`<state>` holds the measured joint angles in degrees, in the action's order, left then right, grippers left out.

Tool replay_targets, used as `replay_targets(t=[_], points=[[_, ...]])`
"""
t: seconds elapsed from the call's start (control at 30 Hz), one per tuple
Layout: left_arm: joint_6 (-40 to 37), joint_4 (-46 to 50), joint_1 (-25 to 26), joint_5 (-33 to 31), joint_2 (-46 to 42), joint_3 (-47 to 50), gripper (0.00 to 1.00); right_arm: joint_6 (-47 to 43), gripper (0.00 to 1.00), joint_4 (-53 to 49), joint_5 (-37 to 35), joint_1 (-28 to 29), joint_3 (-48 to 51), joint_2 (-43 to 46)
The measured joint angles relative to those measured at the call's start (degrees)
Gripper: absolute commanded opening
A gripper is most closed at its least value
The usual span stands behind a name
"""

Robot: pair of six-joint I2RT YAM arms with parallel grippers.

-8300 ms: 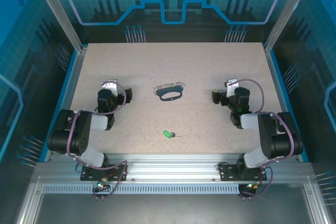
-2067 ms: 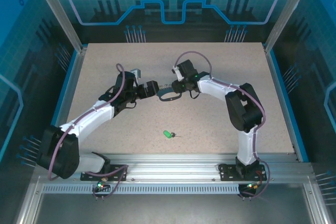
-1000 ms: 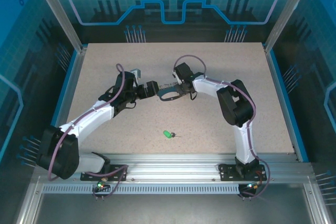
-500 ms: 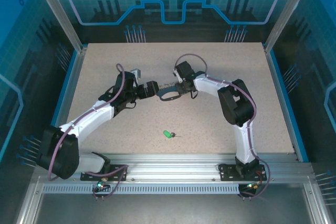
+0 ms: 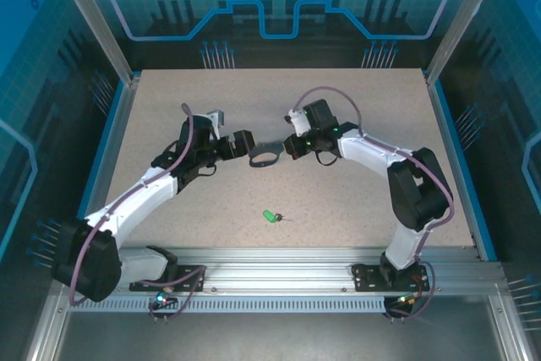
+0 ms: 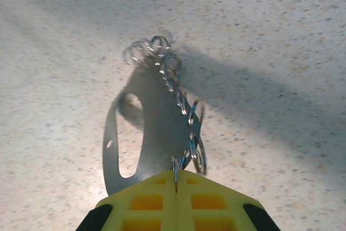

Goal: Put the keys on the keyring

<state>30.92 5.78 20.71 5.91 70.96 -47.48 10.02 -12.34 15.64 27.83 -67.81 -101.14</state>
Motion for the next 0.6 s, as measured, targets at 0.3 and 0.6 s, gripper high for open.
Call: replay_targets(t=[0.3,0.6], points=[[-1.01,0.79,0.04,2.45,-1.40,1.81,0.99,5.46,0.00,9.03,10.84,-1.66,8.61,1.46],[-1.01,1.01,0.09,3.43,-1.40,1.84,0.99,6.93,0.00,13.92,13.99,-1.68,11.34,5.60]])
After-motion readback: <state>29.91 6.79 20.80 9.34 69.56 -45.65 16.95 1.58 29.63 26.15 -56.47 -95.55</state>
